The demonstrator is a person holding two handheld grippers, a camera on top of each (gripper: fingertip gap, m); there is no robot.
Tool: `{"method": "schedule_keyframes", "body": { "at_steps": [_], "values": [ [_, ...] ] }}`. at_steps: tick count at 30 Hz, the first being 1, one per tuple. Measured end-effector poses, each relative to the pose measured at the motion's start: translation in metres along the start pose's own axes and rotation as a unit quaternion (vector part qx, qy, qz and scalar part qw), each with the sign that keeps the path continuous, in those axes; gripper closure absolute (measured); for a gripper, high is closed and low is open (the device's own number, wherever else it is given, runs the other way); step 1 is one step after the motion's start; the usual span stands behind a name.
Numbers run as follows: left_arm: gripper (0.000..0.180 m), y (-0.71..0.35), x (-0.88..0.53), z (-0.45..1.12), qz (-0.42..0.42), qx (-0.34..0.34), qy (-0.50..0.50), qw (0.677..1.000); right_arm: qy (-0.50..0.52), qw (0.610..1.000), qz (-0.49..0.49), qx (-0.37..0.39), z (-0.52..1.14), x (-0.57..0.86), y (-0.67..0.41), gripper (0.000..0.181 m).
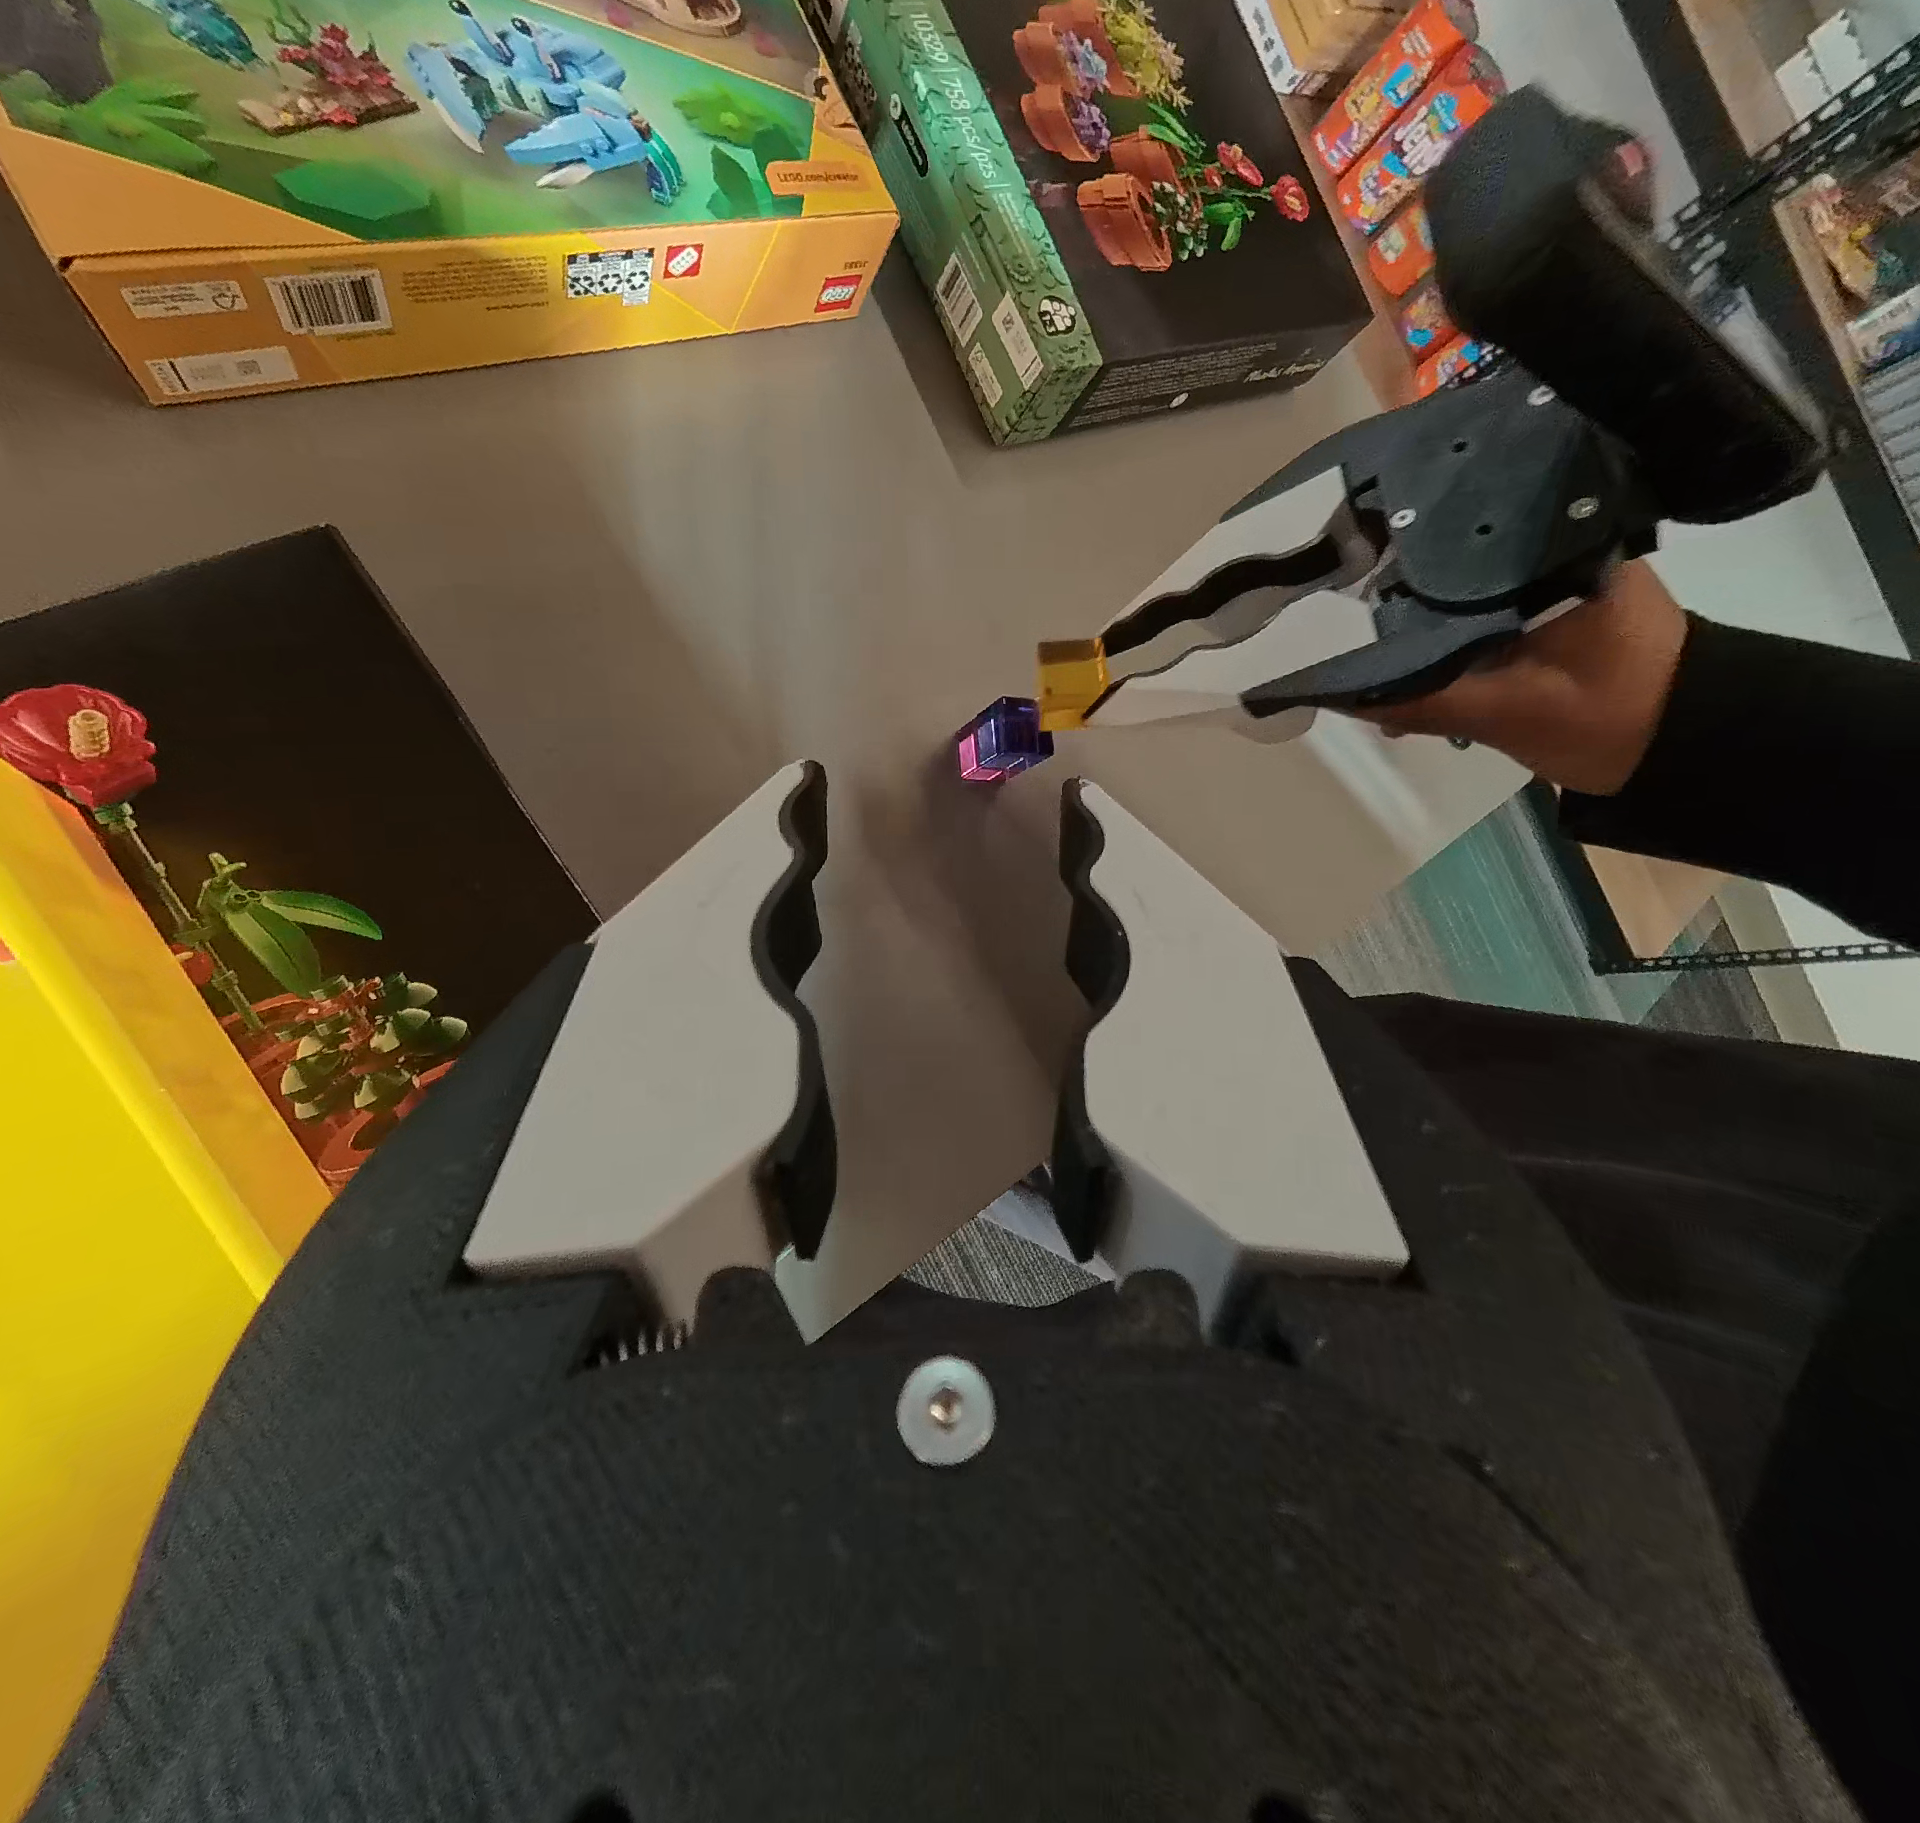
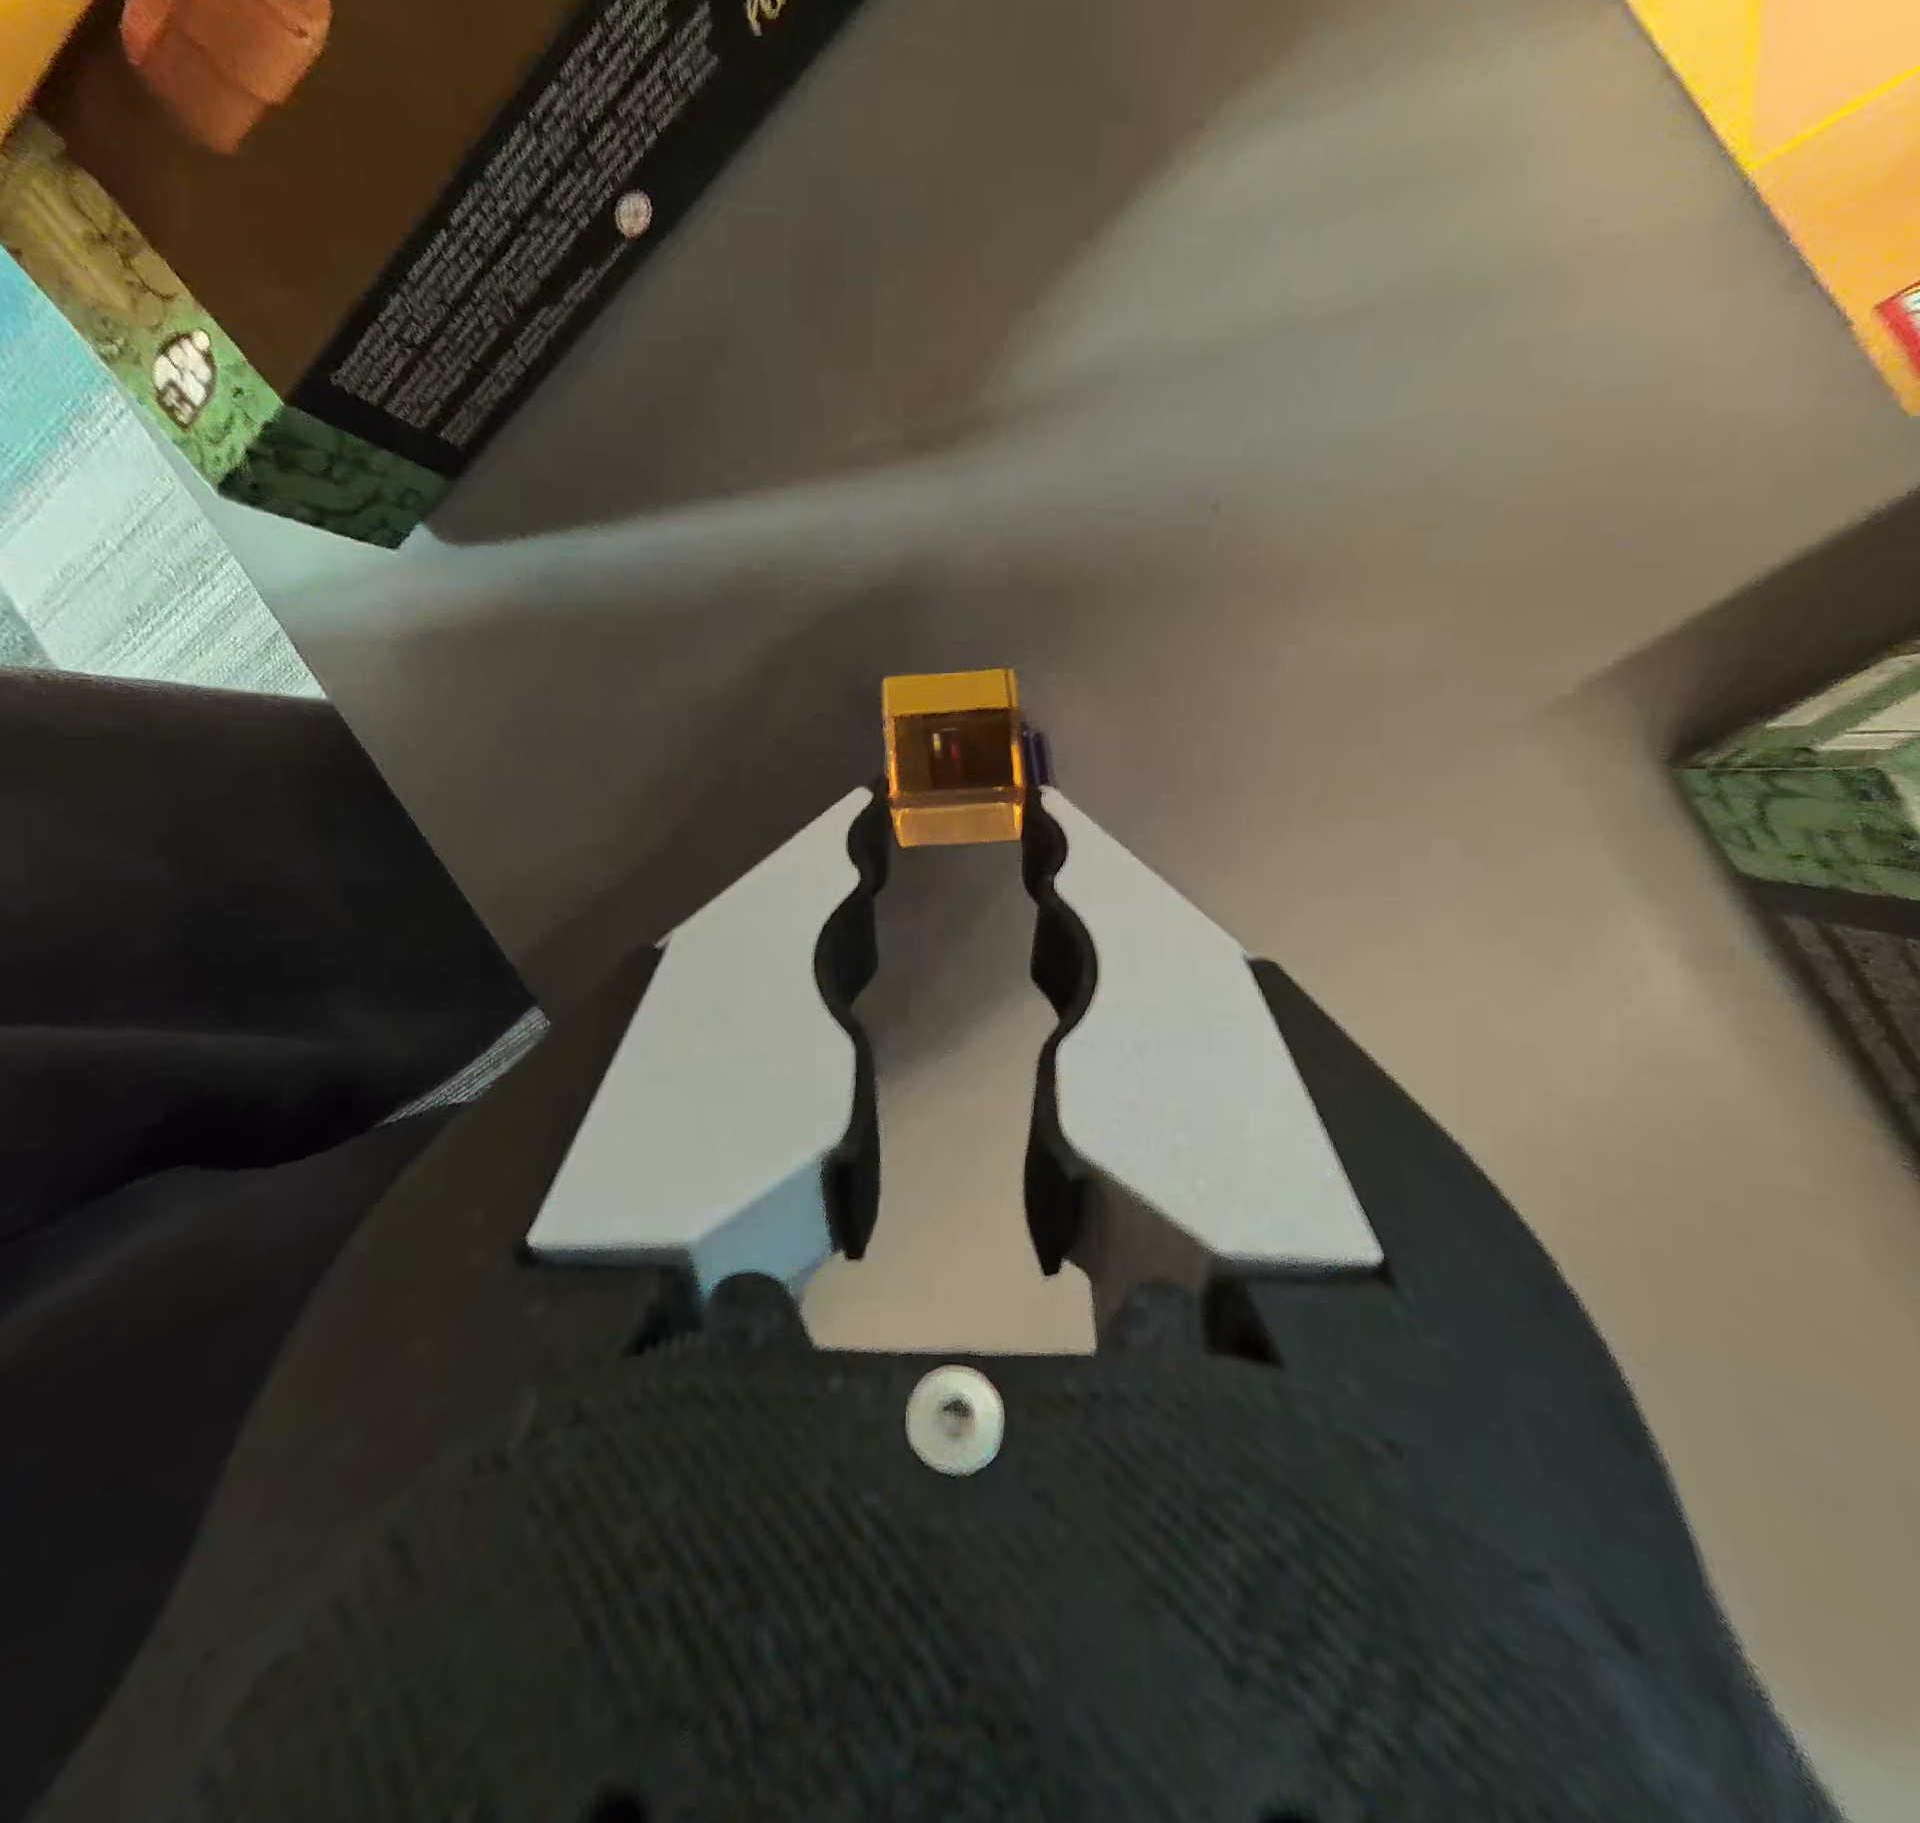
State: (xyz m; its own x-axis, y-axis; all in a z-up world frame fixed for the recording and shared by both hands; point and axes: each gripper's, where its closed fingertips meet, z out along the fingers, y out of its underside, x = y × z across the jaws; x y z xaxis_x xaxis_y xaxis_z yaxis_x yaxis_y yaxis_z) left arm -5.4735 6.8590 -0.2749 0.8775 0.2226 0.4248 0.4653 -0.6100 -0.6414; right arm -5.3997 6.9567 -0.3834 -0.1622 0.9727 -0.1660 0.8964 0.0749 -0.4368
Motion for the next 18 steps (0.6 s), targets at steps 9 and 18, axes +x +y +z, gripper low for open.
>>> {"method": "schedule_keyframes", "body": {
  "at_steps": [9, 18],
  "values": [
    [0.138, 0.011, 0.001, -0.003, -0.01, -0.009, -0.005, 1.0, 0.0, 1.0, 0.004, -0.021, 0.017, 0.004, 0.013, 0.157],
    [0.139, 0.008, 0.003, -0.002, -0.01, -0.006, -0.002, 1.0, 0.003, 0.999, 0.002, -0.032, 0.015, 0.005, 0.017, 0.155]
  ]
}}
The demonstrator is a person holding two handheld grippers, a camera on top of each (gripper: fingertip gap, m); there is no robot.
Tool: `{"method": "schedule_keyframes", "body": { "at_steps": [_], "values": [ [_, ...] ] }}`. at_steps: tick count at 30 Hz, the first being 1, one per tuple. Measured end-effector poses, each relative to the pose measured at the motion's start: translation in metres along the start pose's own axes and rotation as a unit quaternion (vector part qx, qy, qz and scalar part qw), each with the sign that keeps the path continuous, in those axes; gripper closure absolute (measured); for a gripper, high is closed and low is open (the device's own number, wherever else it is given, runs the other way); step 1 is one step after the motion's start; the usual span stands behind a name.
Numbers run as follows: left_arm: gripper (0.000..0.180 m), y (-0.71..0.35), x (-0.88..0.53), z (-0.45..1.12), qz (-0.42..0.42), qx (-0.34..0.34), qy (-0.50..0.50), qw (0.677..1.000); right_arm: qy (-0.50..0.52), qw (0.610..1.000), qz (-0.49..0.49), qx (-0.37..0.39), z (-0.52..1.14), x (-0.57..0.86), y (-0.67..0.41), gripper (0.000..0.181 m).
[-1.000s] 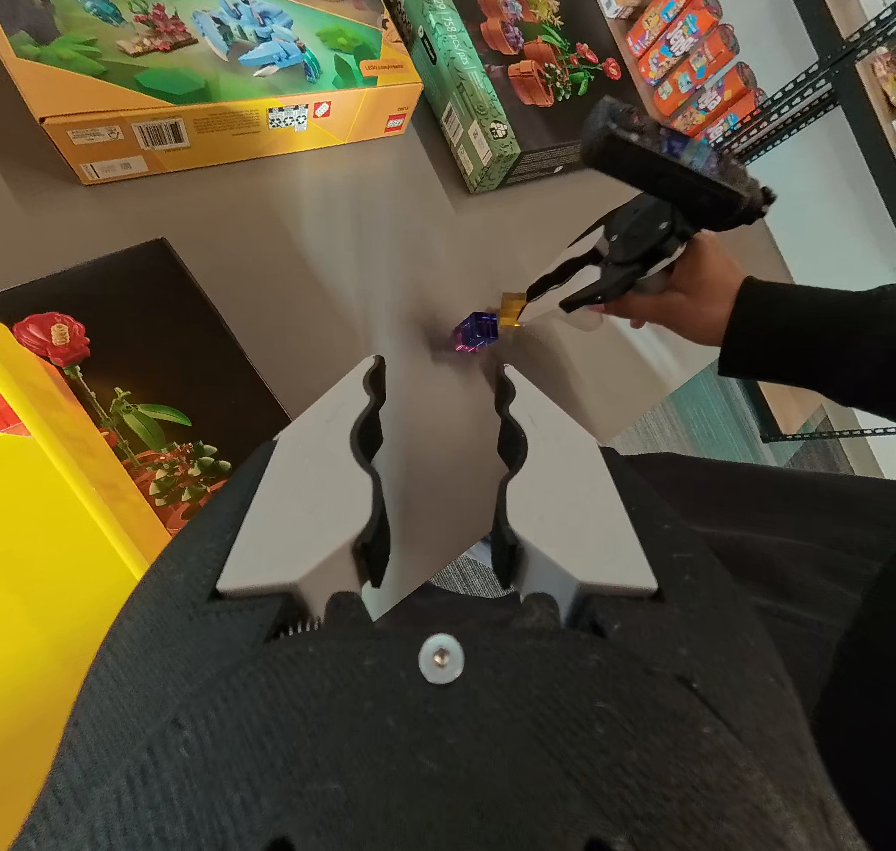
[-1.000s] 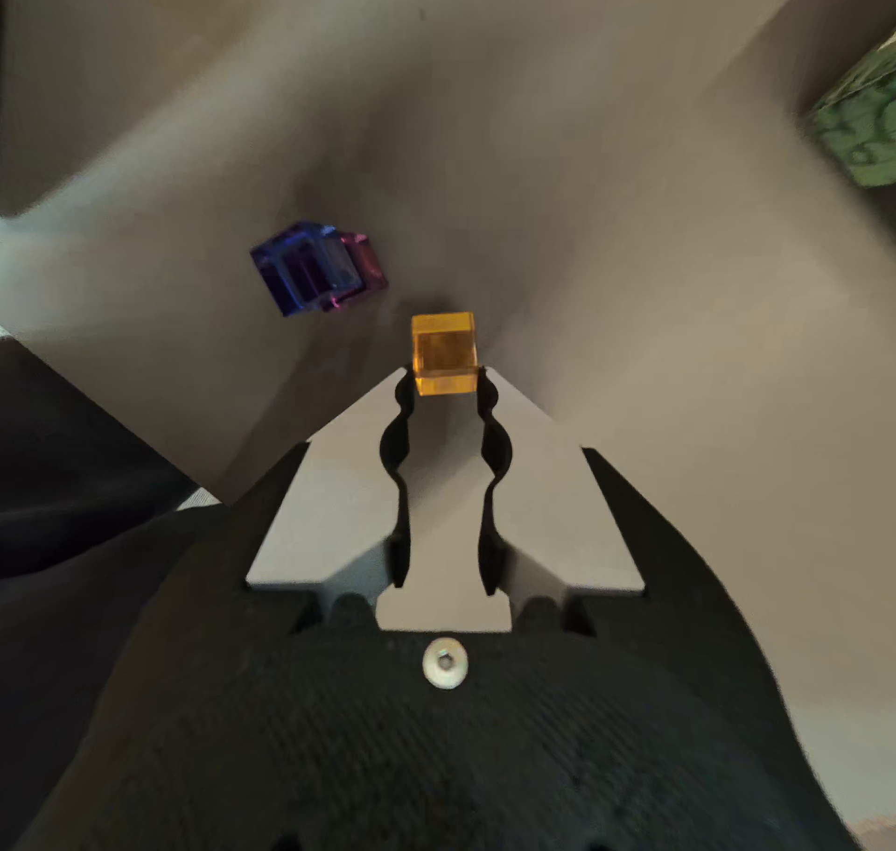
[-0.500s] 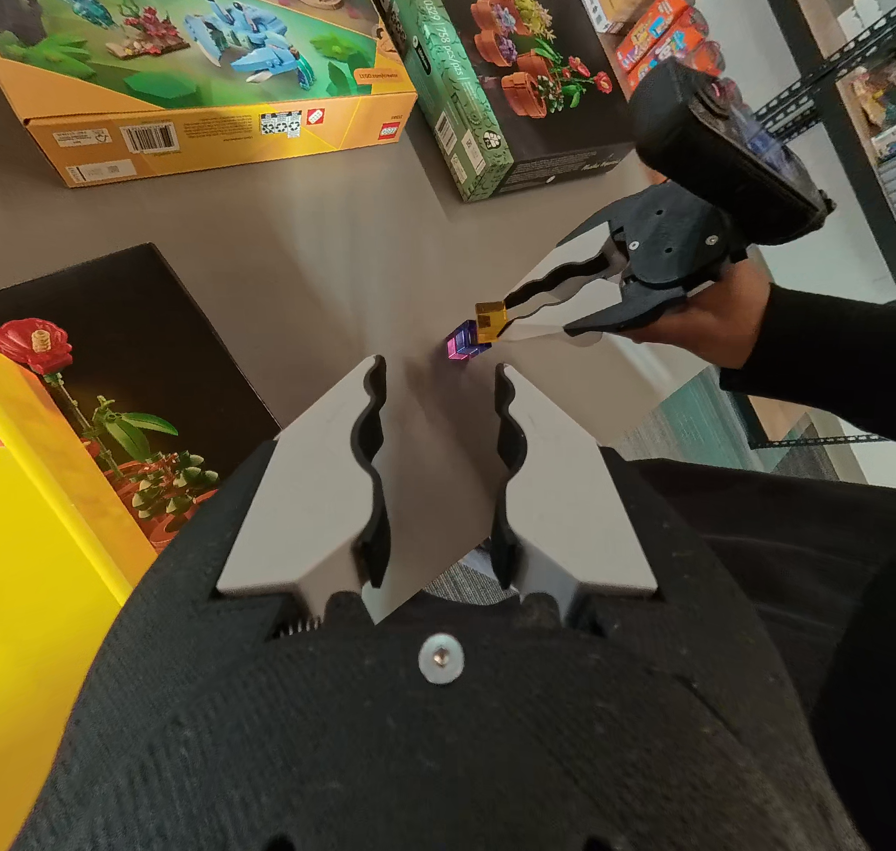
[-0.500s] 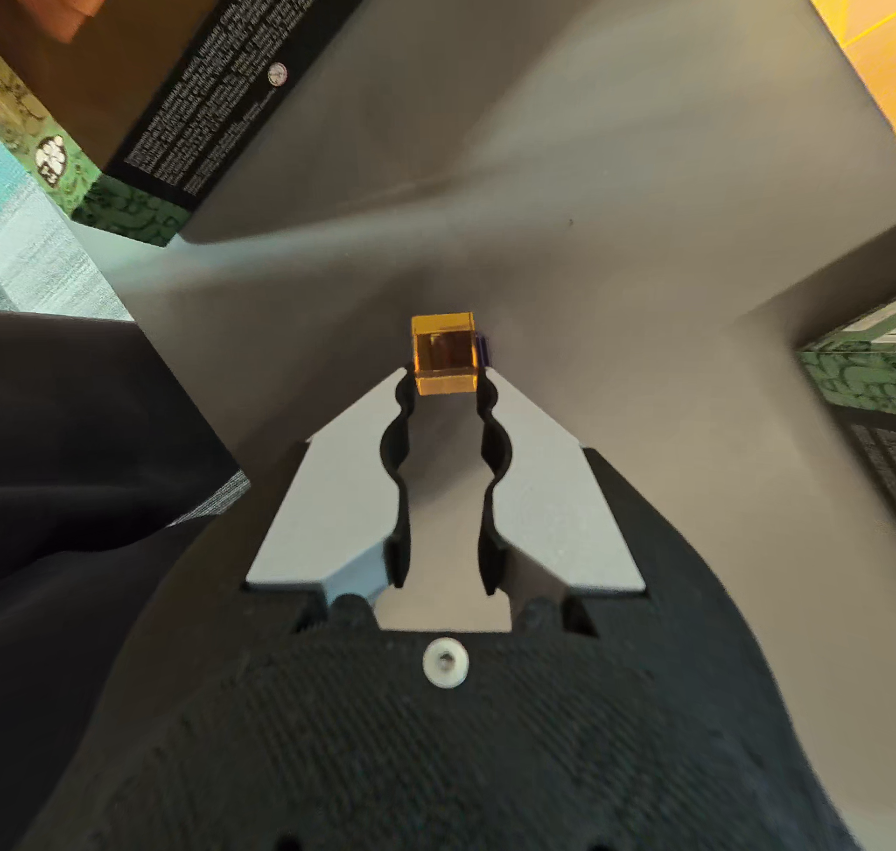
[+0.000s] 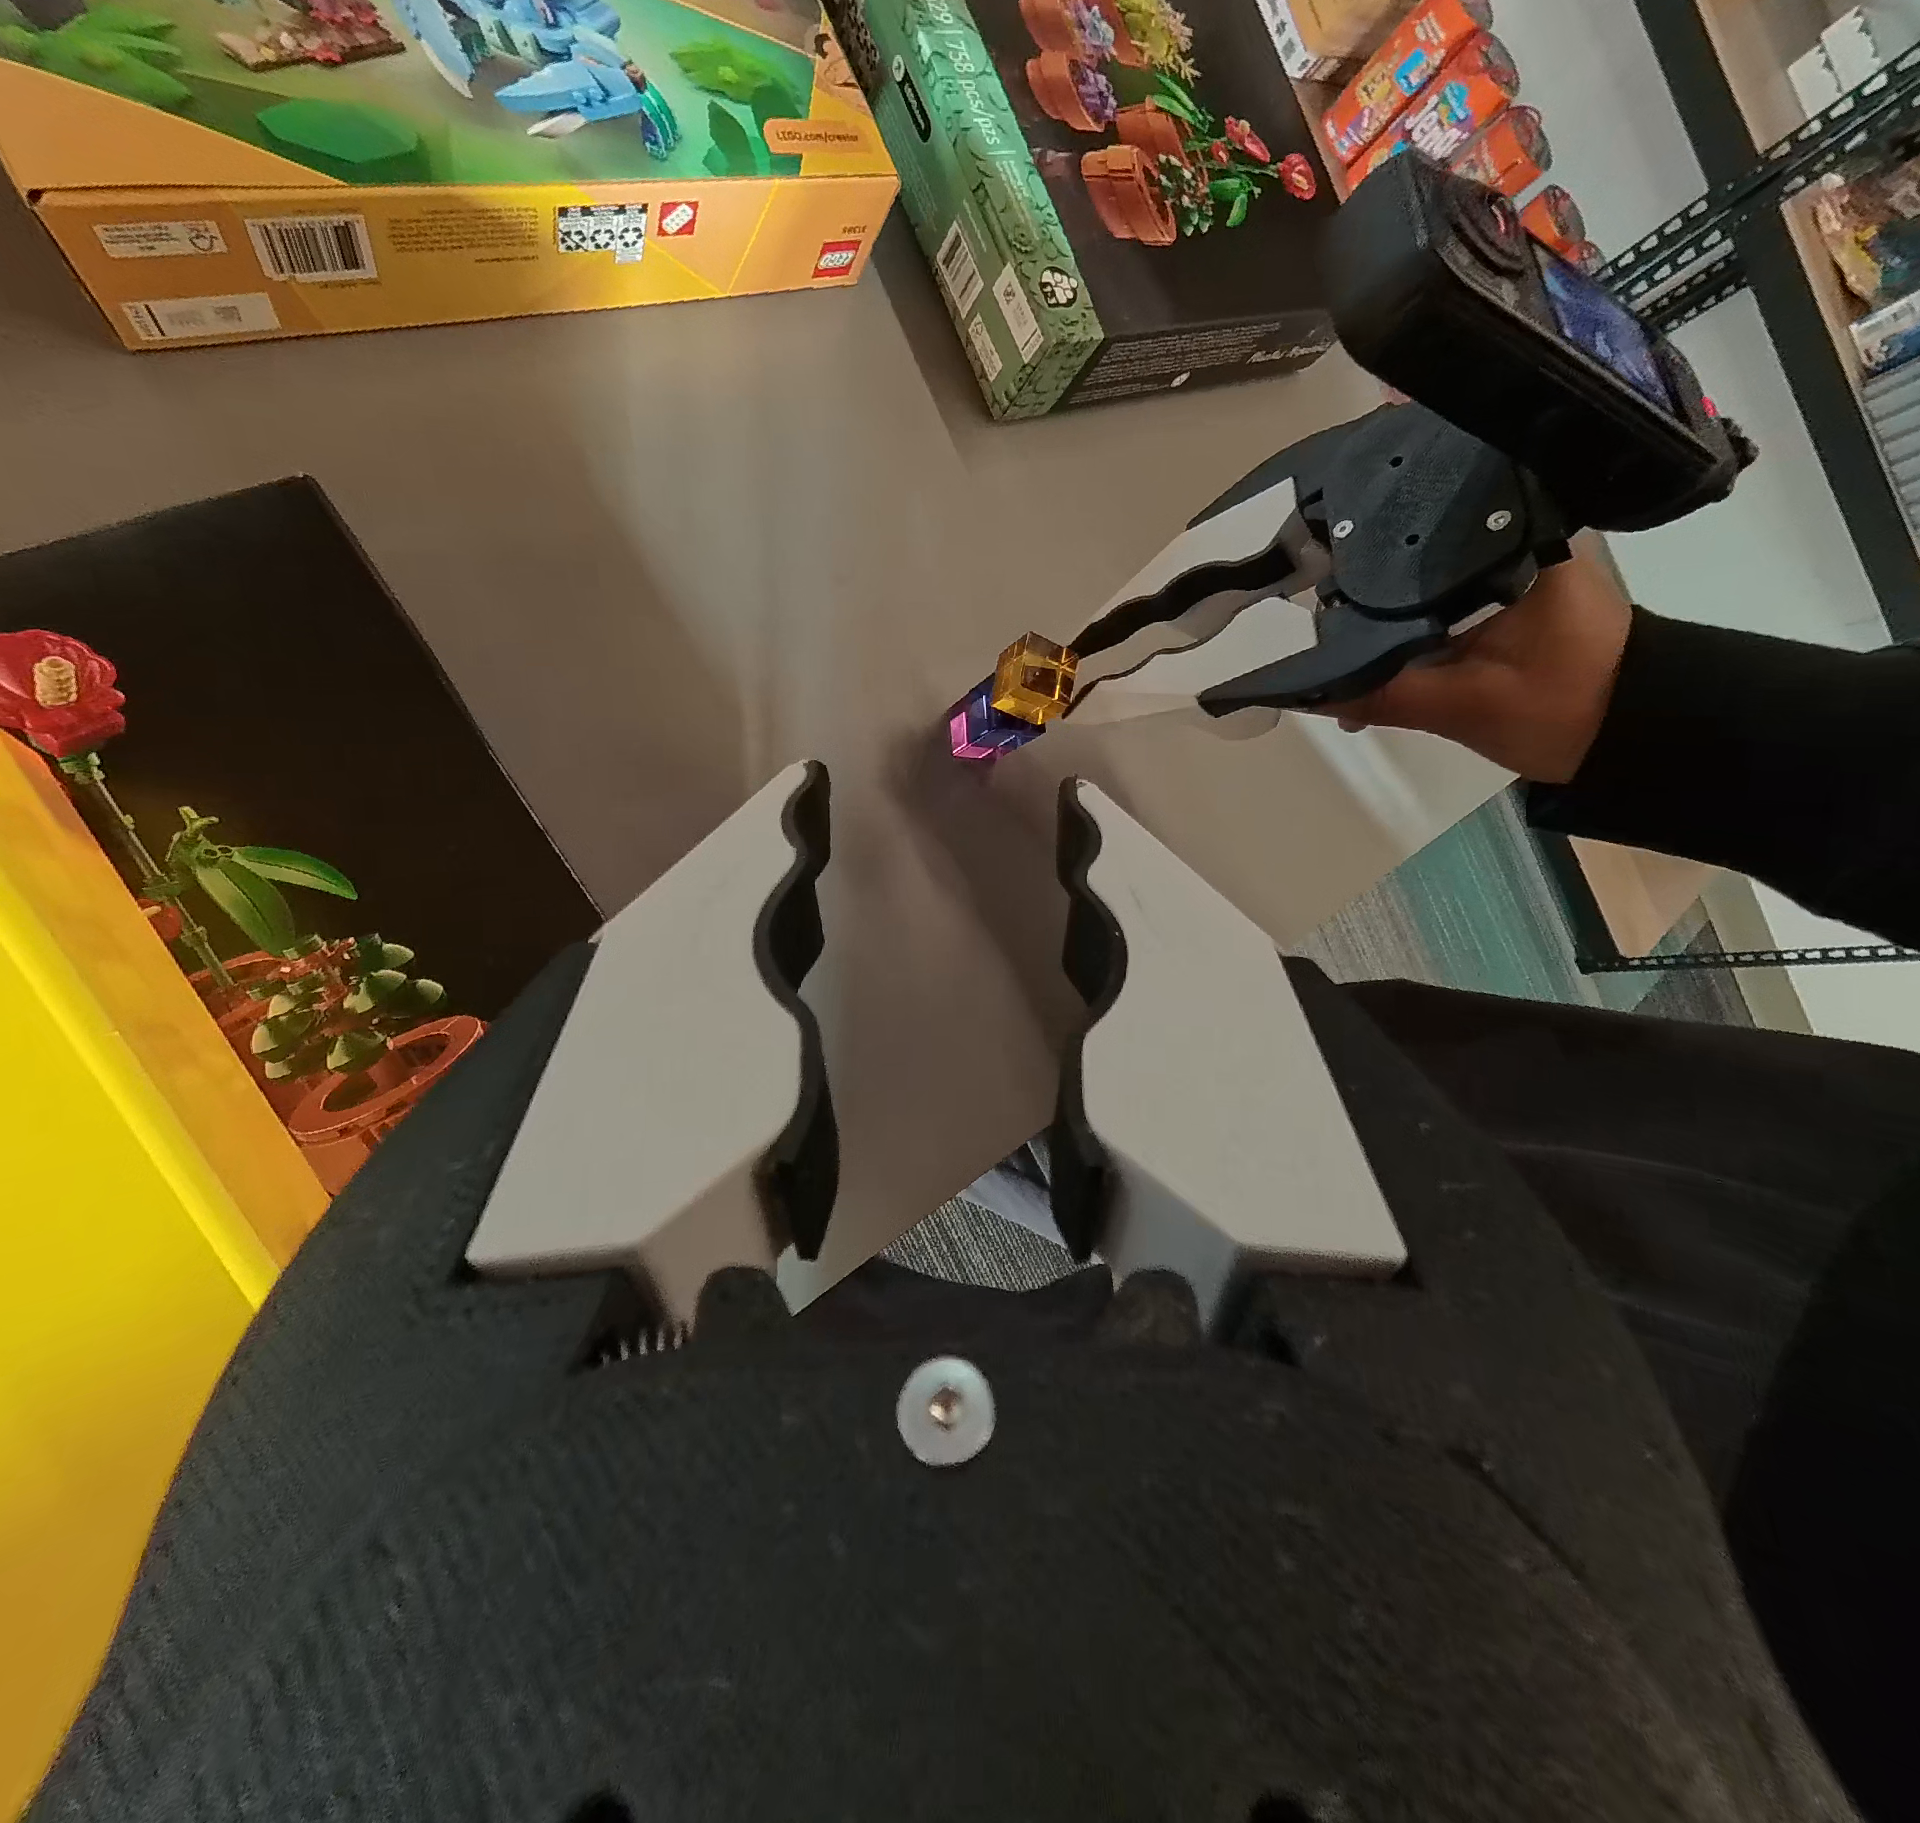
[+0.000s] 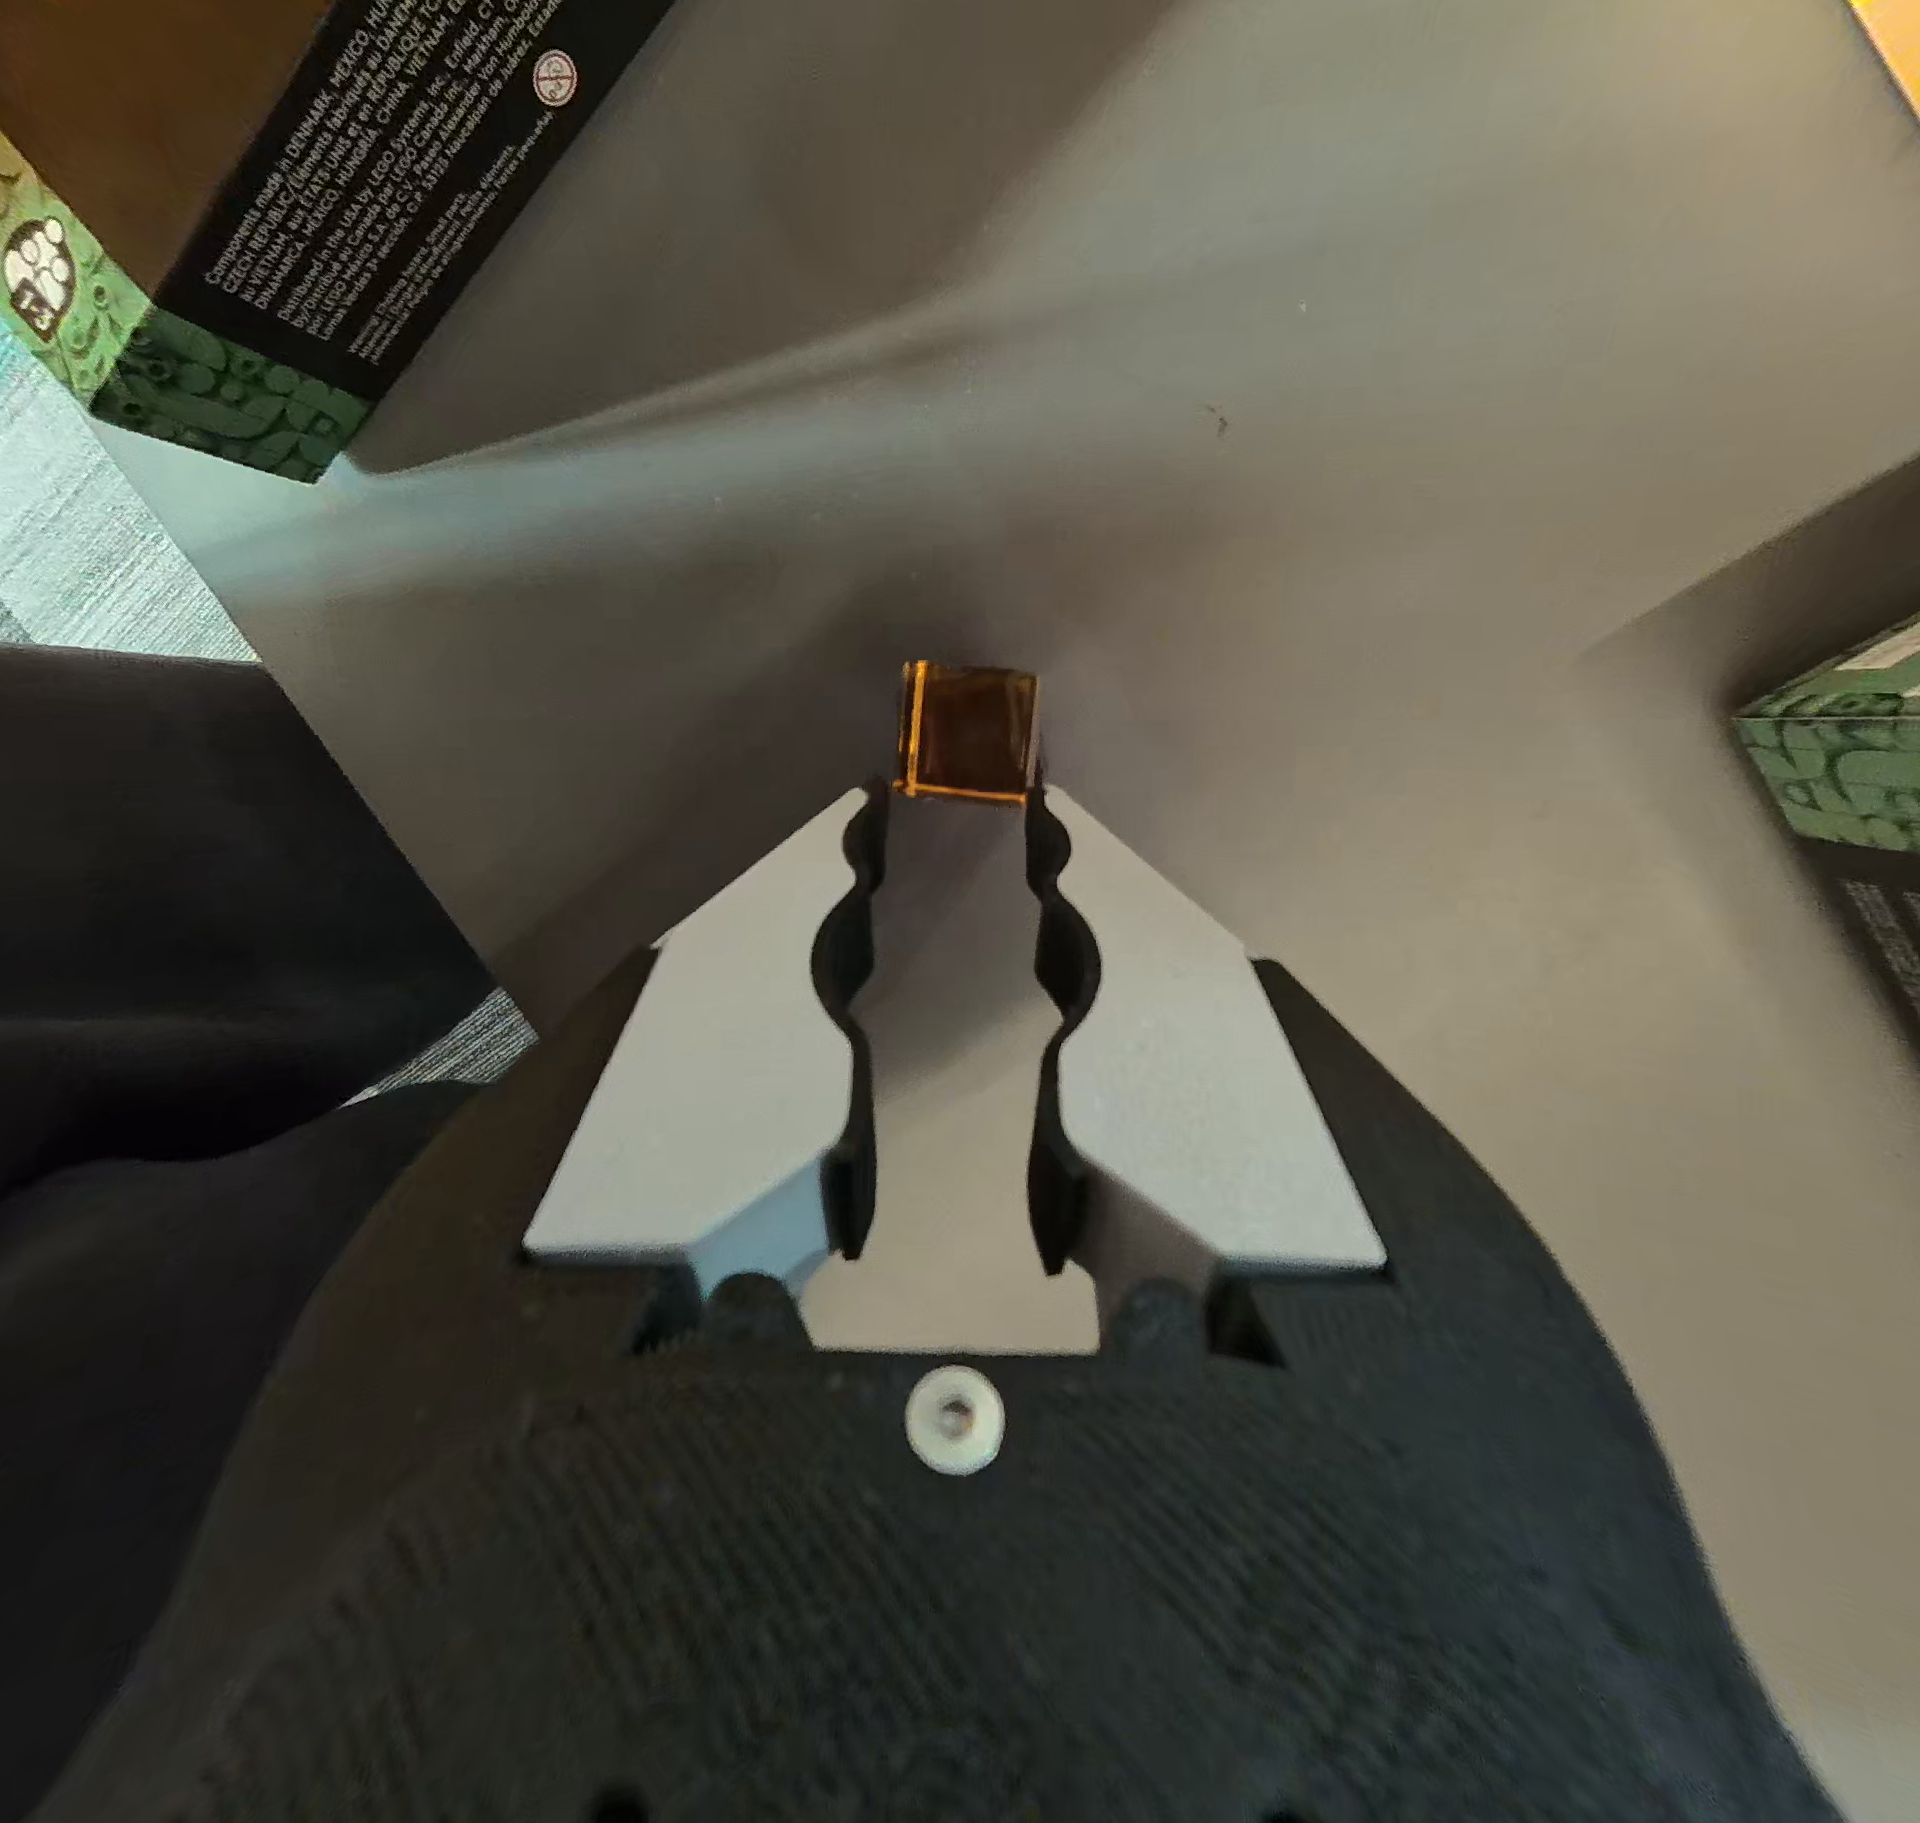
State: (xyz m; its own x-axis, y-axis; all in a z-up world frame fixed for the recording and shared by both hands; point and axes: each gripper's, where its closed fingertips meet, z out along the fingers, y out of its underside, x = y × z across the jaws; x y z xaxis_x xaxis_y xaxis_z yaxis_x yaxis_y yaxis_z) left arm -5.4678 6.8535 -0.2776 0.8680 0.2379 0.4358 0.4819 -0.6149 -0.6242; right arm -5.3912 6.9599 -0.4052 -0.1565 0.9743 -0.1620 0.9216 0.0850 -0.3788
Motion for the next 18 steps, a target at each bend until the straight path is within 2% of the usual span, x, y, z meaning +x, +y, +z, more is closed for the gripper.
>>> {"method": "schedule_keyframes", "body": {
  "at_steps": [6, 11, 15, 18],
  "values": [
    [0.14, -0.008, -0.002, -0.009, 0.01, 0.007, -0.005, 1.0, -0.004, 1.0, 0.008, -0.014, -0.008, -0.001, 0.011, 0.151],
    [0.144, -0.027, -0.051, -0.056, 0.06, 0.052, -0.107, 0.991, 0.005, 0.999, 0.044, 0.001, -0.032, 0.001, 0.029, 0.151],
    [0.143, -0.028, -0.131, -0.077, -0.014, 0.078, -0.164, 0.983, 0.007, 0.996, 0.086, -0.003, -0.043, -0.005, 0.052, 0.15],
    [0.141, -0.007, -0.191, -0.058, -0.034, 0.033, -0.202, 0.978, 0.009, 0.994, 0.106, -0.006, -0.048, -0.015, 0.061, 0.15]
  ]
}}
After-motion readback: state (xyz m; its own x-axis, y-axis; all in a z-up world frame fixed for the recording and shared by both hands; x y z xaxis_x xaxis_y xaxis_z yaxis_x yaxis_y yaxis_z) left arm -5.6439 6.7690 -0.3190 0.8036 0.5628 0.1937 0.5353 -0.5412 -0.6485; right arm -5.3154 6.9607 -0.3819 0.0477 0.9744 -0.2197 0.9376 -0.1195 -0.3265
